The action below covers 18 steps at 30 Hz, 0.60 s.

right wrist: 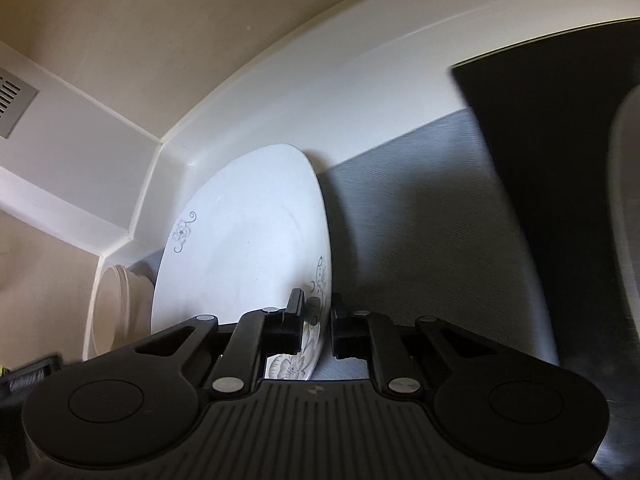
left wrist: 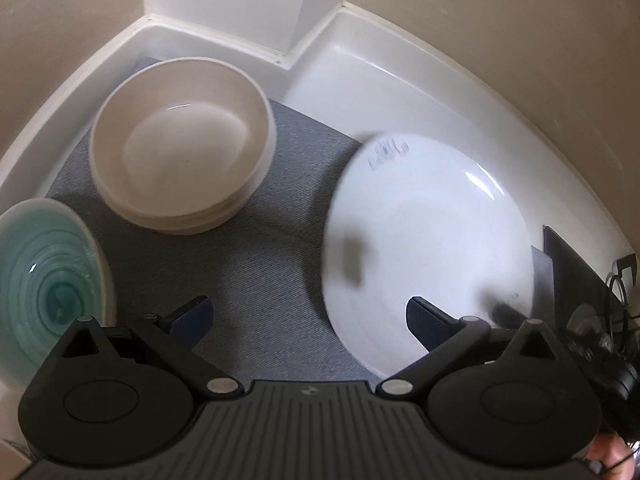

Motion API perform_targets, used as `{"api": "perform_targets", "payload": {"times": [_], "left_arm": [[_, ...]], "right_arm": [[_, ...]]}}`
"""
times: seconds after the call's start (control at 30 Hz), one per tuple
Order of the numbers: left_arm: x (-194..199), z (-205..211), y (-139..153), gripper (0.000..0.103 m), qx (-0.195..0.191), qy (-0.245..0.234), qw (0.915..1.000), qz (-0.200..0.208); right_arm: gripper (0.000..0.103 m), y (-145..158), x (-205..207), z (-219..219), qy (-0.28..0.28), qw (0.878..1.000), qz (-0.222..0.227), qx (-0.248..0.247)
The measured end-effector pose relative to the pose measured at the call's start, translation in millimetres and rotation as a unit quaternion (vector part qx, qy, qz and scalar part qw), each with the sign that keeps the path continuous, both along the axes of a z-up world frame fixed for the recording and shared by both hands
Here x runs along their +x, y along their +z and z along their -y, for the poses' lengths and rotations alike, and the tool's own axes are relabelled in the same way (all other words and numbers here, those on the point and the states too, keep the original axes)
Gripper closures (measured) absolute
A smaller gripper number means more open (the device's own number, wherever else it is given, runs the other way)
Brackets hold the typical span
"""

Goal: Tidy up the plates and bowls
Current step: 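Close the right gripper on the white square plate rim while the left gripper grips it too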

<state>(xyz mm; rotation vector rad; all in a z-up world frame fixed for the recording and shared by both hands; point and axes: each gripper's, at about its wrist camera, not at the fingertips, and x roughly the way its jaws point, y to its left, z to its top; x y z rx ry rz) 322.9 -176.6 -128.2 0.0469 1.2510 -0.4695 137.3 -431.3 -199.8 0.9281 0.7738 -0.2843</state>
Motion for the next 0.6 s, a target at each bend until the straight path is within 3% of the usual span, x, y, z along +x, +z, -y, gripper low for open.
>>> {"api": "perform_targets", "payload": {"times": [0.27,0.37,0.5,0.6], "left_arm": [[9,29,-13,0.0,0.003,-0.021,0.9998,-0.003],[7,34,-15,0.0,0.006,-0.024,0.9997,-0.003],[10,37,-19,0.0,0.012,-0.023,0.9996,-0.007],[9,40,-24,0.0,0.014,-0.031,0.9992,-0.02]], "right_arm": [[0.084,7,-25,19,-0.004,0.999,-0.02,-0.046],[0.082,8,-25,23,-0.013,0.998,-0.02,-0.054],[0.072,9,-21,25,-0.004,0.998,-0.018,-0.068],[0.072,8,-14,23,0.004,0.997,-0.024,-0.08]]}}
